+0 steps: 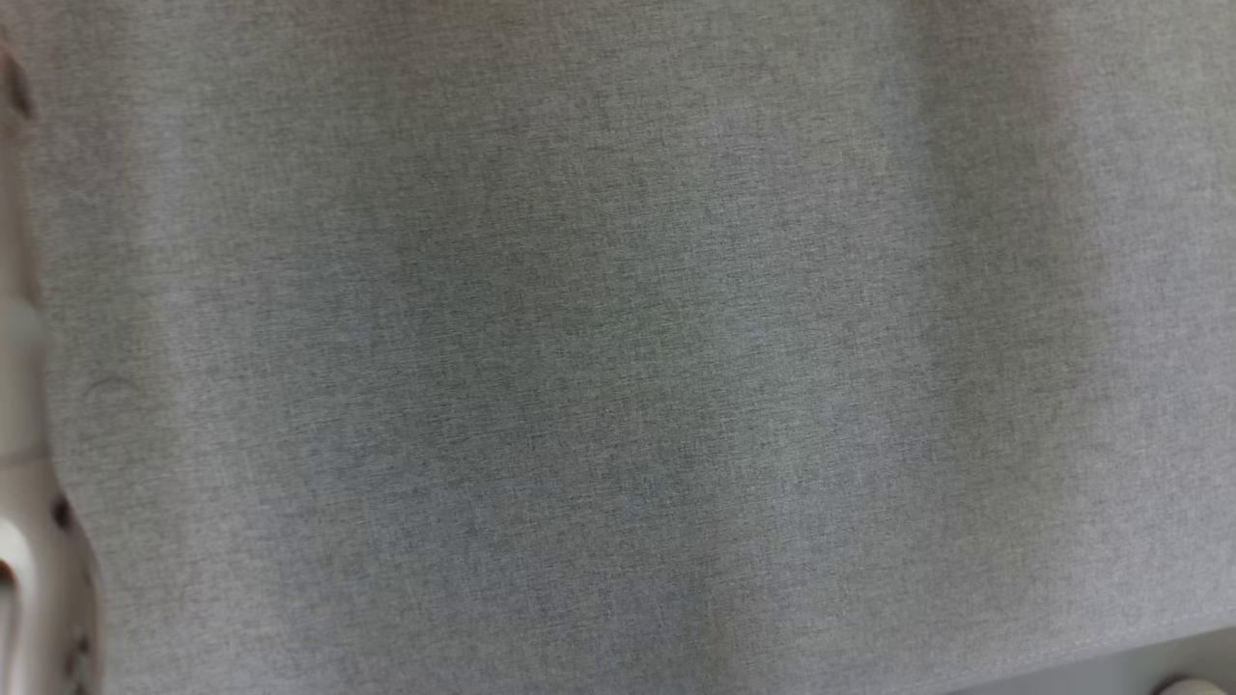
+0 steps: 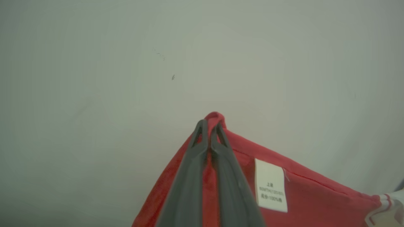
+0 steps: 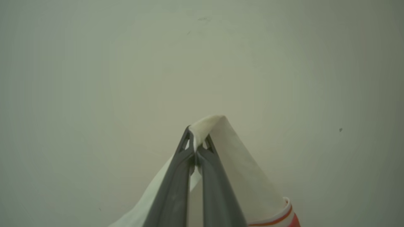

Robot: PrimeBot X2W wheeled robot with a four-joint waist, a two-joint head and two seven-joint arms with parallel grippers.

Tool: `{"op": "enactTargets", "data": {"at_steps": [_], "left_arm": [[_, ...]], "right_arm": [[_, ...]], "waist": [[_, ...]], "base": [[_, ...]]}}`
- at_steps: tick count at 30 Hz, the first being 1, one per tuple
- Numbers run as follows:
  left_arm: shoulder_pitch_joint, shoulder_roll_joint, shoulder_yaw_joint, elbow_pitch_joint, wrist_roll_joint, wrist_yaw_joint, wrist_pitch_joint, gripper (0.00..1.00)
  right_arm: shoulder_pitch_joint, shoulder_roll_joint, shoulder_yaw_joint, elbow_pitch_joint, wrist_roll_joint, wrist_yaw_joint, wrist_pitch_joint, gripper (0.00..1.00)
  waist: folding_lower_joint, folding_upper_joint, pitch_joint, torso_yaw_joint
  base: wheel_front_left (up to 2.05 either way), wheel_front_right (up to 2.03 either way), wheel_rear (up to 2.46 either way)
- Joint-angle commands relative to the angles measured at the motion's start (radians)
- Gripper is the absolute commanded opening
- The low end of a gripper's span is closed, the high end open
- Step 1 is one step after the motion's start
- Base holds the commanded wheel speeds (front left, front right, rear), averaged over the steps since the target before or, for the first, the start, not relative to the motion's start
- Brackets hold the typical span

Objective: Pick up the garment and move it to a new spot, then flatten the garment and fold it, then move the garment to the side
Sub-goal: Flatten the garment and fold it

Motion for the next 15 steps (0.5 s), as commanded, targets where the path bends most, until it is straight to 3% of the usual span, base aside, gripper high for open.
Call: {"op": "enactTargets", "data": {"at_steps": [1, 8, 15], "left_arm": [[0.042, -0.002, -0.02, -0.008, -0.016, -0.002, -0.005, 0.0], [0.258, 0.025, -0.135, -0.066, -0.149, -0.001, 0.011, 0.0], [0.504, 0.033, -0.213, -0.139, -0.272, -0.001, 0.011, 0.0]], "right_arm": [[0.042, -0.016, 0.031, -0.009, 0.024, 0.003, 0.006, 0.0], [0.267, -0.11, 0.16, -0.107, 0.155, 0.003, 0.052, 0.0], [0.597, -0.222, 0.162, -0.234, 0.227, 0.003, 0.143, 0.0]], "waist": [[-0.0001, -0.0001, -0.005, 0.008], [-0.0001, -0.0001, -0.11, 0.043], [-0.0001, -0.0001, -0.262, 0.08]], "base": [[0.0, 0.0, 0.0], [0.0, 0.0, 0.0], [0.0, 0.0, 0.0]]}}
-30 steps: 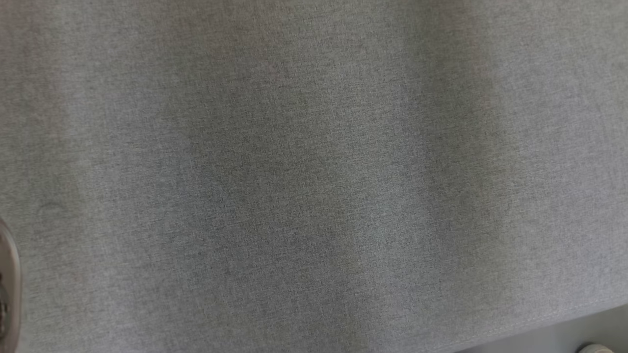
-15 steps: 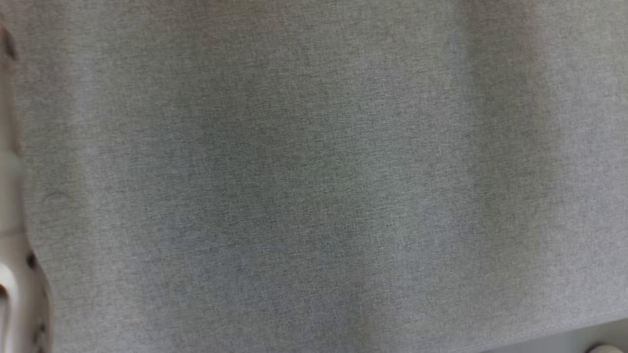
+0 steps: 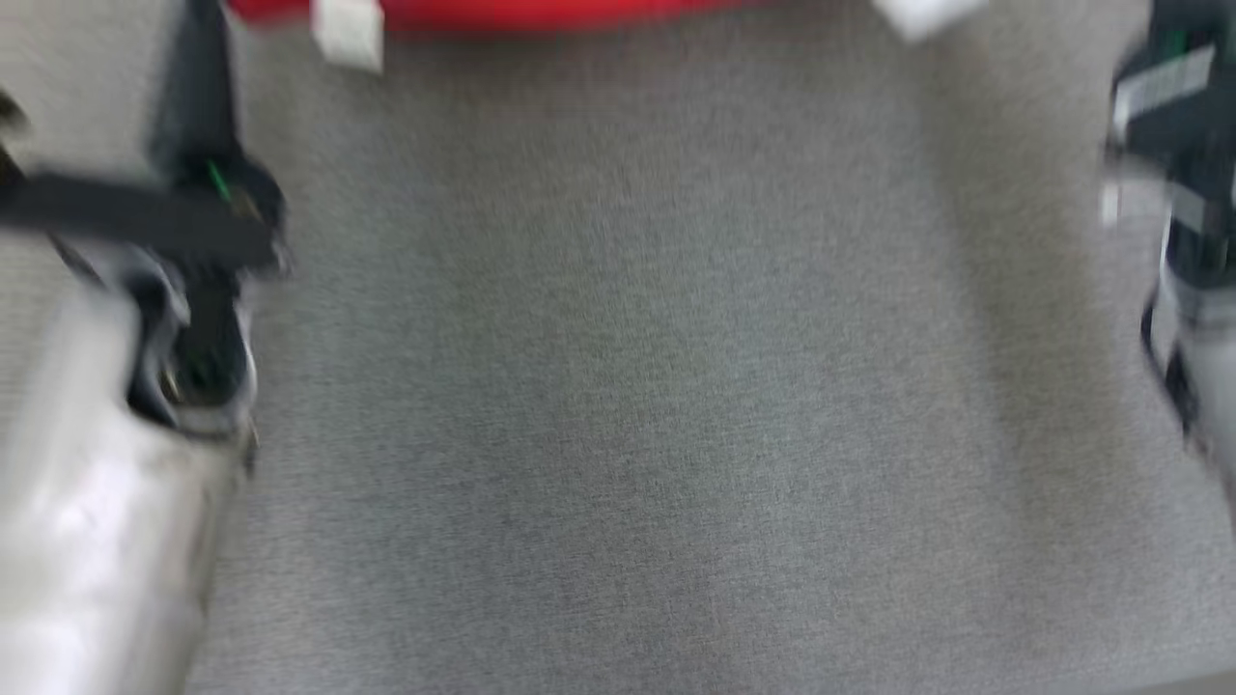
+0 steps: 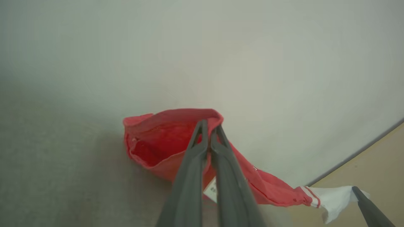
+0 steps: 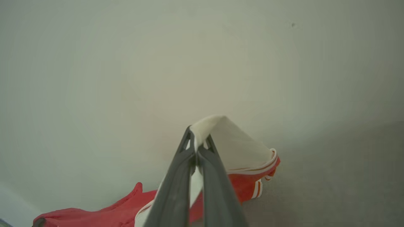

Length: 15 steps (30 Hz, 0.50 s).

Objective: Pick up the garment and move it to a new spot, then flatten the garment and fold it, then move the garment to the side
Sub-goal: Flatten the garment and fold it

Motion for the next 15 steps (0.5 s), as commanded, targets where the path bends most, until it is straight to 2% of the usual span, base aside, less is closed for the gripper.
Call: {"op": "enactTargets", "data": {"at_steps": [1, 5, 11, 12, 13, 15], "left_arm": [[0.072, 0.004, -0.004, -0.016, -0.033, 0.001, -0.005, 0.0], [0.23, -0.018, 0.004, -0.062, -0.096, 0.001, -0.018, 0.0], [0.44, -0.039, -0.015, -0.089, -0.076, 0.001, -0.031, 0.0], [0.44, -0.039, -0.015, -0.089, -0.076, 0.001, -0.031, 0.0], [0.495, -0.053, -0.012, -0.09, -0.063, 0.001, -0.034, 0.0], [0.522, -0.061, -0.013, -0.09, -0.059, 0.001, -0.034, 0.0]], "right_arm": [[0.098, -0.015, -0.016, -0.038, 0.022, 0.003, 0.019, 0.0], [0.334, -0.033, -0.095, -0.132, 0.039, 0.003, 0.048, 0.0], [0.654, 0.016, -0.204, -0.25, -0.051, 0.003, 0.103, 0.0], [0.654, 0.016, -0.204, -0.25, -0.051, 0.003, 0.103, 0.0], [0.742, 0.061, -0.258, -0.269, -0.097, 0.003, 0.128, 0.0], [0.778, 0.083, -0.285, -0.281, -0.127, 0.003, 0.145, 0.0]], "waist": [[0.0003, 0.0002, -0.129, 0.039], [0.0003, 0.0002, -0.199, 0.051], [0.0003, 0.0002, -0.28, 0.059], [0.0003, 0.0002, -0.28, 0.059], [0.0003, 0.0002, -0.306, 0.057], [0.0003, 0.0002, -0.32, 0.058]], "base": [[0.0, 0.0, 0.0], [0.0, 0.0, 0.0], [0.0, 0.0, 0.0], [0.0, 0.0, 0.0], [0.0, 0.0, 0.0], [0.0, 0.0, 0.0]]}}
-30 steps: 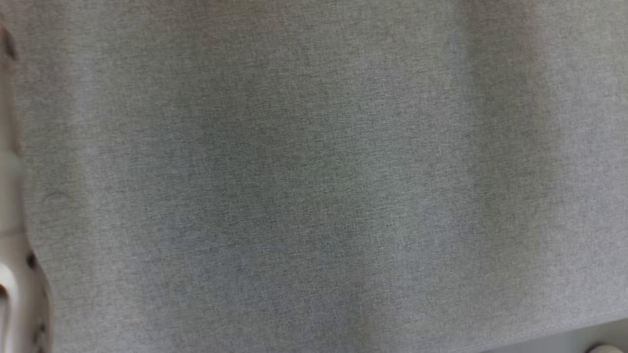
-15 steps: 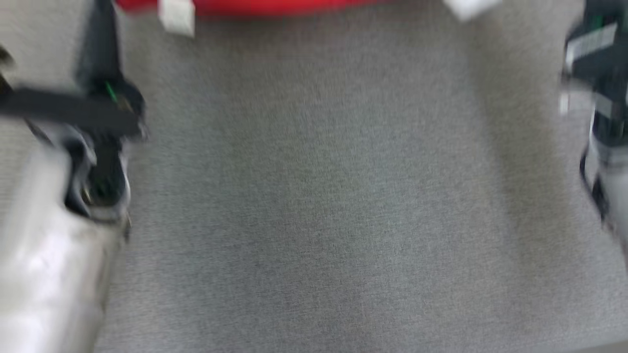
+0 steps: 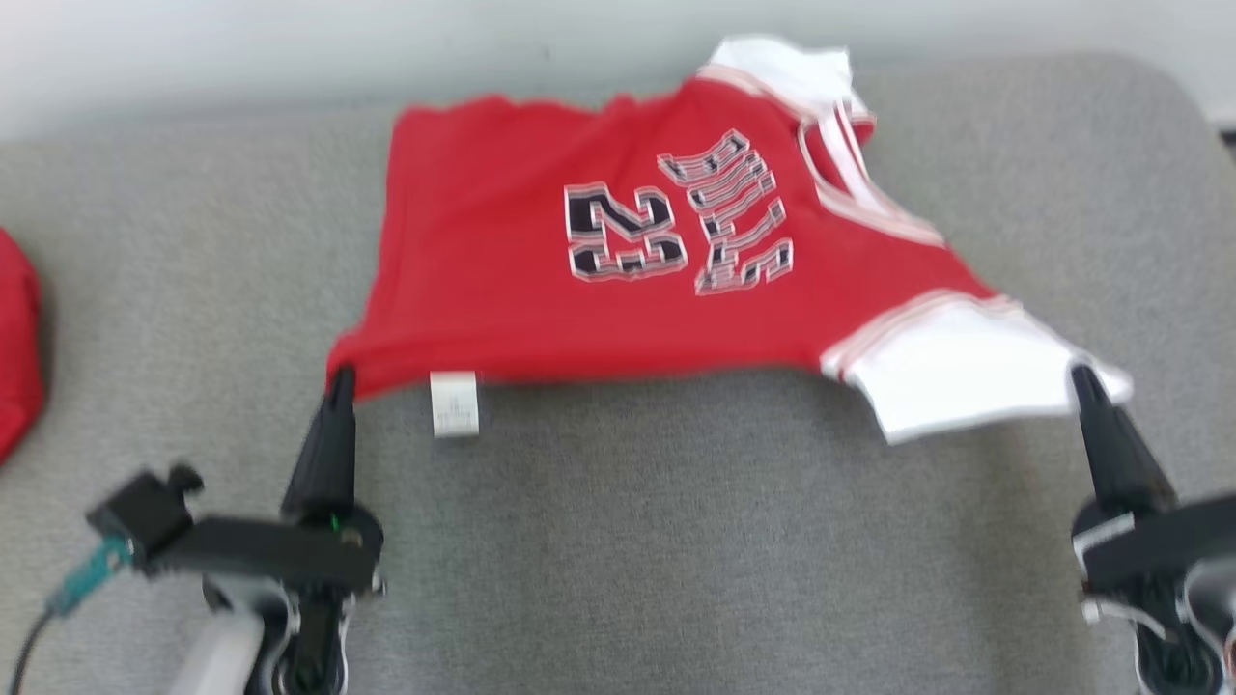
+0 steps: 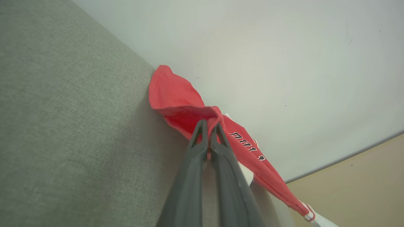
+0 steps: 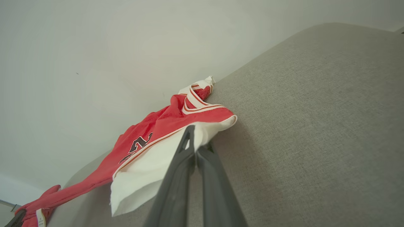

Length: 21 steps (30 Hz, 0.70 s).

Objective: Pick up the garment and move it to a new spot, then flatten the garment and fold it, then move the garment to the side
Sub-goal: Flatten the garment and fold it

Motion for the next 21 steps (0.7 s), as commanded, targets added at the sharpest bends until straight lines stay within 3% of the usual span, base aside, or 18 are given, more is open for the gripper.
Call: {"op": "enactTargets", "data": {"at_steps": [1, 6, 9, 14, 21], "left_arm": [[0.029, 0.0, 0.004, -0.004, 0.02, 0.001, -0.004, 0.0], [0.177, -0.048, 0.077, -0.022, 0.127, 0.005, -0.005, 0.0], [0.24, -0.071, 0.094, -0.033, 0.198, 0.009, -0.005, 0.0], [0.342, -0.104, 0.11, -0.052, 0.288, 0.027, -0.005, 0.0], [0.425, -0.098, 0.062, -0.004, 0.405, 0.06, -0.005, 0.0]], "right_arm": [[0.025, 0.013, -0.025, -0.012, -0.028, 0.003, 0.012, 0.0], [0.175, 0.195, -0.221, -0.105, -0.242, 0.003, 0.175, 0.0], [0.22, 0.261, -0.296, -0.163, -0.335, 0.003, 0.27, 0.0], [0.276, 0.293, -0.351, -0.232, -0.439, 0.002, 0.394, 0.0], [0.351, 0.293, -0.327, -0.254, -0.594, 0.002, 0.517, 0.0]], "waist": [[0.0004, 0.0003, -0.073, 0.013], [0.0004, 0.0003, -0.132, 0.002], [0.0004, 0.0003, -0.153, -0.002], [0.0004, 0.0003, -0.184, -0.009], [0.0004, 0.0003, -0.204, -0.011]], "base": [[0.0, 0.0, 0.0], [0.0, 0.0, 0.0], [0.0, 0.0, 0.0], [0.0, 0.0, 0.0], [0.0, 0.0, 0.0]]}}
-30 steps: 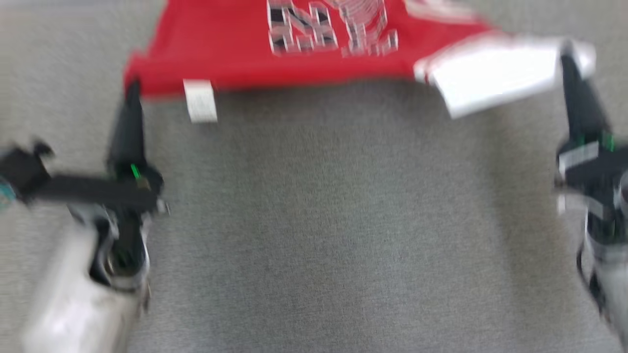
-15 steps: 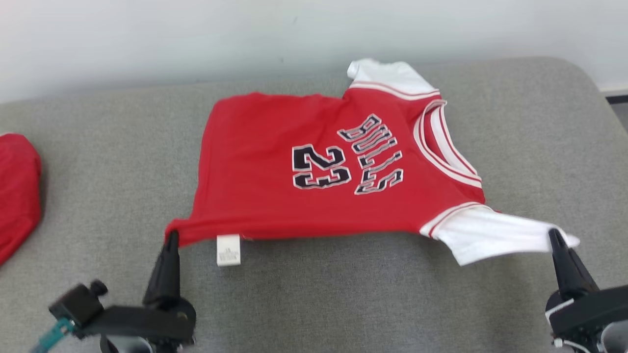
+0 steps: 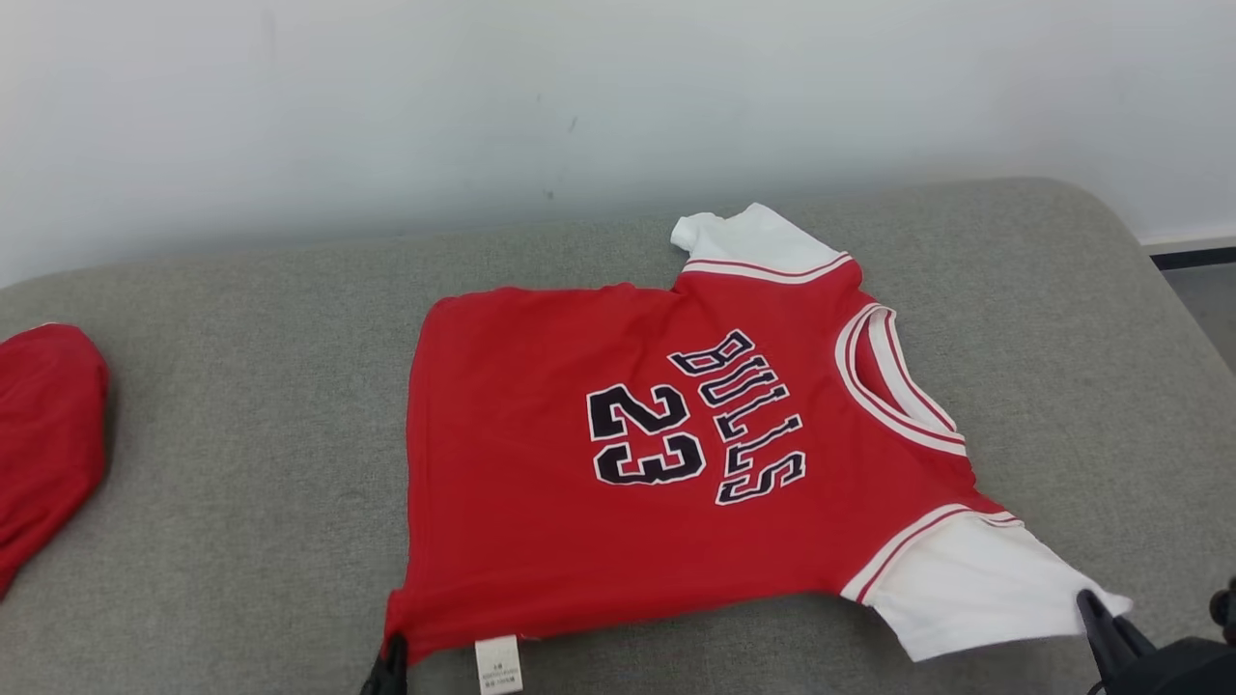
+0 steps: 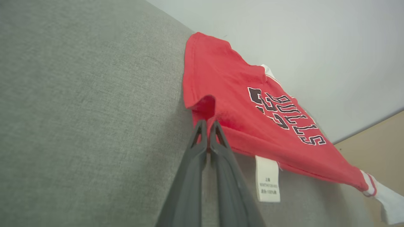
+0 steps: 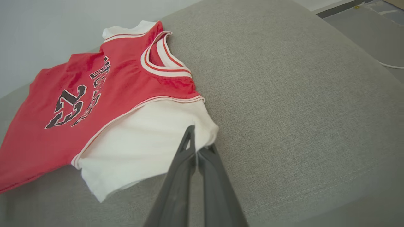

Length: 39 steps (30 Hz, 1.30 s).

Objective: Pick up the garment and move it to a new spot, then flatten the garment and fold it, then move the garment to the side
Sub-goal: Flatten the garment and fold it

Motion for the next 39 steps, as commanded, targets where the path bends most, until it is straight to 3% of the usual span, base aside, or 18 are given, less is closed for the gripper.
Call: {"op": "enactTargets", "data": {"at_steps": [1, 10, 19, 23, 34, 39], "left_arm": [[0.02, 0.008, -0.004, 0.01, 0.017, 0.007, 0.002, 0.0], [0.068, 0.048, -0.077, 0.028, 0.075, 0.032, 0.089, 0.0], [0.028, 0.041, -0.085, -0.017, 0.063, 0.034, 0.107, 0.0], [-0.011, 0.03, -0.086, -0.023, 0.055, 0.032, 0.112, 0.0], [-0.172, -0.003, -0.09, 0.005, 0.037, 0.045, 0.14, 0.0], [-0.24, -0.014, -0.079, 0.04, 0.035, 0.085, 0.151, 0.0]], "right_arm": [[0.019, -0.001, 0.001, -0.002, -0.026, 0.001, 0.012, 0.0], [0.068, -0.001, 0.02, -0.001, -0.123, 0.001, 0.112, 0.0], [-0.023, -0.001, 0.057, -0.005, -0.151, 0.001, 0.088, 0.0], [-0.081, -0.03, 0.093, 0.016, -0.178, 0.001, 0.085, 0.0], [-0.321, -0.111, 0.161, 0.191, -0.173, 0.001, -0.02, 0.0], [-0.41, -0.129, 0.173, 0.283, -0.188, 0.001, -0.101, 0.0]], "waist": [[0.0001, 0.0, -0.006, 0.0], [0.0001, 0.0, -0.013, 0.022], [0.0001, 0.0, 0.001, 0.028], [0.0001, 0.0, 0.016, 0.03], [0.0001, 0.0, 0.065, 0.035], [0.0001, 0.0, 0.088, 0.04]], "base": [[0.0, 0.0, 0.0], [0.0, 0.0, 0.0], [0.0, 0.0, 0.0], [0.0, 0.0, 0.0], [0.0, 0.0, 0.0], [0.0, 0.0, 0.0]]}}
